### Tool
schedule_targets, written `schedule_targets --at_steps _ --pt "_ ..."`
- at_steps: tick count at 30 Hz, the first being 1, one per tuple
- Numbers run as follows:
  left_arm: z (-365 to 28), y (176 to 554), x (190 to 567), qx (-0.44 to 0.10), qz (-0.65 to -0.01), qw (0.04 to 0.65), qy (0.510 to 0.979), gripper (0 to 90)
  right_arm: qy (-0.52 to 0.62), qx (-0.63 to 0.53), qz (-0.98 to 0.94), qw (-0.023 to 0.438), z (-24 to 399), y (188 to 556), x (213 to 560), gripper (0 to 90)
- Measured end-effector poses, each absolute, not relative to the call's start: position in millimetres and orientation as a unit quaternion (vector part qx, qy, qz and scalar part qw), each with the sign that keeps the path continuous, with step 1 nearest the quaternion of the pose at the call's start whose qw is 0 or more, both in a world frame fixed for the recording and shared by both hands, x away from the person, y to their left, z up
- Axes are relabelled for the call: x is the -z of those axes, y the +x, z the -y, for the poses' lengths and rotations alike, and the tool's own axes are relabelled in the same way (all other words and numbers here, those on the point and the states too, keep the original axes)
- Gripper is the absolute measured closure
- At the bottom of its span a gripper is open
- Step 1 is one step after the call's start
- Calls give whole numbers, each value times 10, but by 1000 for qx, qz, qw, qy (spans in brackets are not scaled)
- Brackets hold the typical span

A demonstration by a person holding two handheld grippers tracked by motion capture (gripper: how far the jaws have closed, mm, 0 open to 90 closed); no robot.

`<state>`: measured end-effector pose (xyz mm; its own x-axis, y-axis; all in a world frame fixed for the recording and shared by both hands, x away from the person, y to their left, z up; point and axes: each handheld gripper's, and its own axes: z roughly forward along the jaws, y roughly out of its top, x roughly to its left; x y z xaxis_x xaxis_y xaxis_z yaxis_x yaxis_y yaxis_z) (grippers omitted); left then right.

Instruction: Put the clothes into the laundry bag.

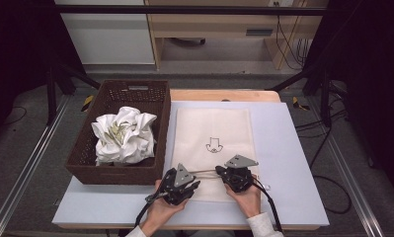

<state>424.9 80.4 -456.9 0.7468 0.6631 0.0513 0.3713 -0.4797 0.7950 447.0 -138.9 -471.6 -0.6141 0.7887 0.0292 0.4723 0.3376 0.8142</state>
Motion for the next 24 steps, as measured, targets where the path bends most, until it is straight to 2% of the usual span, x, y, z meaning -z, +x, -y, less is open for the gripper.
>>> schedule_targets --at_steps 2,3,7,12,15,16,17,18,19,20,24 --pt "-774 4356 4539 -183 -310 413 837 629 394 -420 -795 192 1394 4469 4712 900" --pt "-750 4409 4543 -183 -308 413 837 559 395 -422 -793 192 1393 4462 4705 900" --pt "-601 4539 4629 -194 -283 380 859 493 395 -426 -791 194 1400 4463 4698 900" --pt "-501 4555 4702 -205 -269 358 870 465 397 -435 -784 195 1413 4462 4675 900" --pt "-484 4574 4715 -218 -275 346 870 508 398 -437 -782 195 1412 4460 4666 900" --pt "-480 4579 4720 -220 -279 343 870 552 399 -439 -782 194 1410 4458 4663 900" --pt "-485 4587 4721 -215 -282 342 870 653 397 -438 -783 195 1412 4458 4661 900" --pt "-488 4593 4721 -213 -285 344 869 653 397 -438 -783 195 1412 4458 4661 900" --pt "-489 4596 4722 -210 -289 347 867 734 398 -438 -783 192 1411 4461 4663 900" --pt "-495 4601 4716 -209 -289 346 868 734 398 -438 -783 192 1411 4461 4663 900" --pt "-508 4607 4703 -204 -291 357 864 843 396 -435 -786 192 1398 4467 4677 866"
